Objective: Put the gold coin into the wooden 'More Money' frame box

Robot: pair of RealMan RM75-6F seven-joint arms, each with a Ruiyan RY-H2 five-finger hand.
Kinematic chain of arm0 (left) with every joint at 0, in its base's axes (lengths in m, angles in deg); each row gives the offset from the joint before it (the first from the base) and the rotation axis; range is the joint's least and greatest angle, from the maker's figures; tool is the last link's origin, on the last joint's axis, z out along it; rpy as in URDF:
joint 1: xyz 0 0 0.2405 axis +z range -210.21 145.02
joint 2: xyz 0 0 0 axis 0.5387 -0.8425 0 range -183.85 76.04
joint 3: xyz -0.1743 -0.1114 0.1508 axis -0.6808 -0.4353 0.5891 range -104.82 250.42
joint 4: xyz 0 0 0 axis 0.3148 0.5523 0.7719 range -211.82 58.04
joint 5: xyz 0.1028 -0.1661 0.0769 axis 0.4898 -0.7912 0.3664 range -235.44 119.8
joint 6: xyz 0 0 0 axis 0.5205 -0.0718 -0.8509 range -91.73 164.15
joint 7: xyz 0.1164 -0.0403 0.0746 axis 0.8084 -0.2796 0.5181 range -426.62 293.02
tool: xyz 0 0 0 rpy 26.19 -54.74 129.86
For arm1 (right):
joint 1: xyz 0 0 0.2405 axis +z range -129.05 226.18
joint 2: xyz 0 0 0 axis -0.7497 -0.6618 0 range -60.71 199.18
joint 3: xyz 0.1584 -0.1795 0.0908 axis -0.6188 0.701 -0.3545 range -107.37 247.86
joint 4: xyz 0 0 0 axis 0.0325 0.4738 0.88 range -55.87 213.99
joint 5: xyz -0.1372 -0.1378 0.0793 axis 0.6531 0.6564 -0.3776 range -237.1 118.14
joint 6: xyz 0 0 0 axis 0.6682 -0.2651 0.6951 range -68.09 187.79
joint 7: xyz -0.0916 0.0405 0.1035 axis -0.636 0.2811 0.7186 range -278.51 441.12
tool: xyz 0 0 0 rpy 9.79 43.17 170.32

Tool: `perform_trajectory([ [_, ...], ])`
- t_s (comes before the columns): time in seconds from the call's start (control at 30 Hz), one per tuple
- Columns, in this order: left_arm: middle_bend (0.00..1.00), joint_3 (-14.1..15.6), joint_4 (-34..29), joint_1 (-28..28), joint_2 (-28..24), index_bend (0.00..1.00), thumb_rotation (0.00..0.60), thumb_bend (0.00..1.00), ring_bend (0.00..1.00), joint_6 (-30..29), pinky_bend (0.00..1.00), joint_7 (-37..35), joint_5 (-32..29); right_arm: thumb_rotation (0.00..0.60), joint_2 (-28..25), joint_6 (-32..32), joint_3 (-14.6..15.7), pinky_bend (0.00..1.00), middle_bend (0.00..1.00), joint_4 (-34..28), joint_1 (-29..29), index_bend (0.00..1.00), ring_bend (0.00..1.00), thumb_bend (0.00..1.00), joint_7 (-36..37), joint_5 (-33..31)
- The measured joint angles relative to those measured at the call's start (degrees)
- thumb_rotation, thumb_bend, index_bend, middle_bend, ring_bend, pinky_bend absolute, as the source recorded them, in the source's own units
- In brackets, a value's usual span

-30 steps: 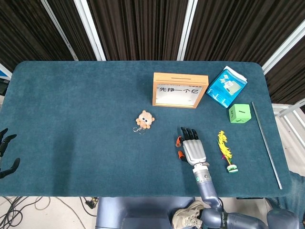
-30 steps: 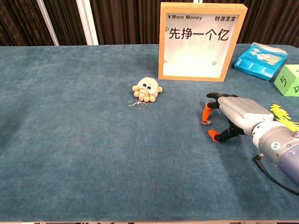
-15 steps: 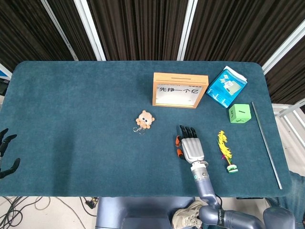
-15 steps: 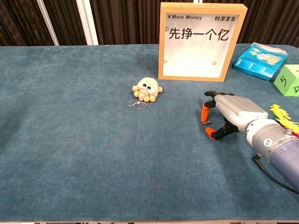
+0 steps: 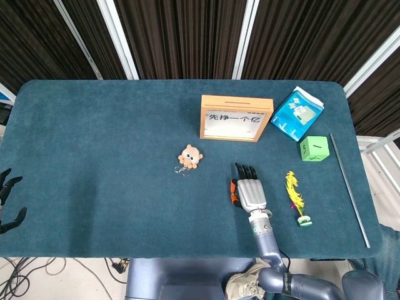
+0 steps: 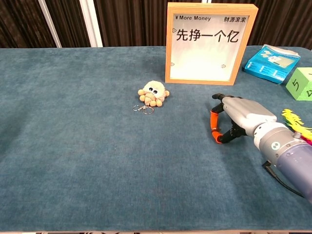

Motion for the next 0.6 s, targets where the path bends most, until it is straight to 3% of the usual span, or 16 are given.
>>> perform_trajectory([
  [0.37, 0.00, 0.1, -0.1, -0.1, -0.2, 0.19, 0.600, 0.36, 0.00, 0.4, 0.01, -0.1, -0.2, 0.600, 0.0, 0.3, -0.3, 0.00, 0.06, 0.5, 0.2, 0.70, 0.02, 0.49, 1.4, 0.6],
  [0.6, 0.00, 0.1, -0.2, -0.2, -0.2, 0.19, 0.600, 0.36, 0.00, 0.6, 0.01, -0.2, -0.3, 0.600, -2.7, -0.1, -0.9, 0.00, 0.06, -2.8, 0.4, 0.70, 0.02, 0.51, 1.7, 0.9],
])
